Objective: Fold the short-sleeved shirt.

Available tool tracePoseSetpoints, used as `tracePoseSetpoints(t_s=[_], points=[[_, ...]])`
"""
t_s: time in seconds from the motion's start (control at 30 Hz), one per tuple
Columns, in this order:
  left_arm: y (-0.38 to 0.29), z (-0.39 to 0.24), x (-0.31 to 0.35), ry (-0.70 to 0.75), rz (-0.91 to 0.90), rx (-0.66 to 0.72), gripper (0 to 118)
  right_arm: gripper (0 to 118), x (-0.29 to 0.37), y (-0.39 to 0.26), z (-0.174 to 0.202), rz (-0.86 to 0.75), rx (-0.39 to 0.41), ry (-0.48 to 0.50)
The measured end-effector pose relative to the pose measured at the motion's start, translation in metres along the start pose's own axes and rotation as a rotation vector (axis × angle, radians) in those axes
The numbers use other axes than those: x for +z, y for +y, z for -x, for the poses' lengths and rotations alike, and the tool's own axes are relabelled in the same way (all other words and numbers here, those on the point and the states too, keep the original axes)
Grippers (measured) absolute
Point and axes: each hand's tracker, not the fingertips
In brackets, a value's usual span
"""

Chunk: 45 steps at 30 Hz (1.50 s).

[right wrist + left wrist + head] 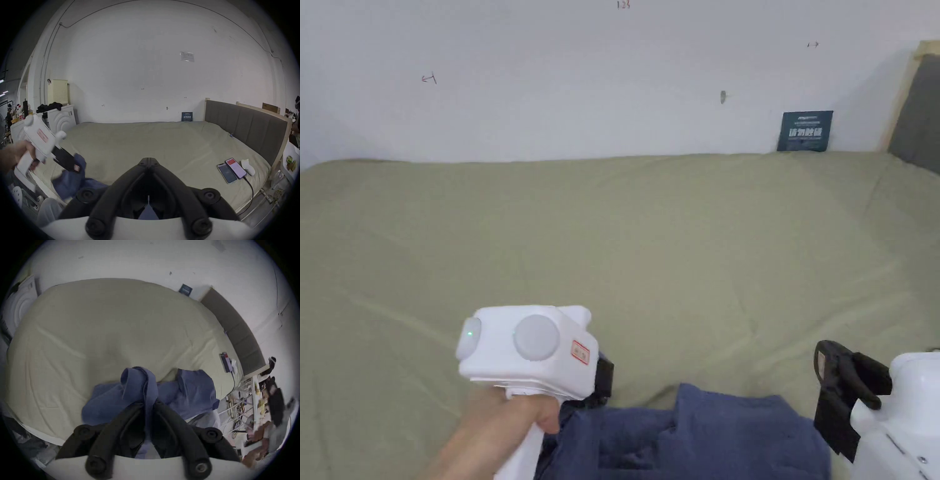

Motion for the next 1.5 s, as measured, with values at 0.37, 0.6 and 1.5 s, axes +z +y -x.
tracePoseSetpoints(t_s=[0.37, 0.6, 1.5], points=[[-0.011, -0.015, -0.039, -0.177, -0.024, 0.030, 117, 1, 0.004, -0.008, -0.008, 0.055, -0.016, -0.030], [-0.035, 0.064, 0.013, -0.204, -0.112, 0.118, 46, 1, -0.007, -0.014, 0.000, 0.081, -0.031, 0.008], [-0.063, 0.070, 0.025, -0.366, -0.159, 0.181, 0, 1, -0.018, -0.018, 0.009, 0.127, -0.010, 0.032]])
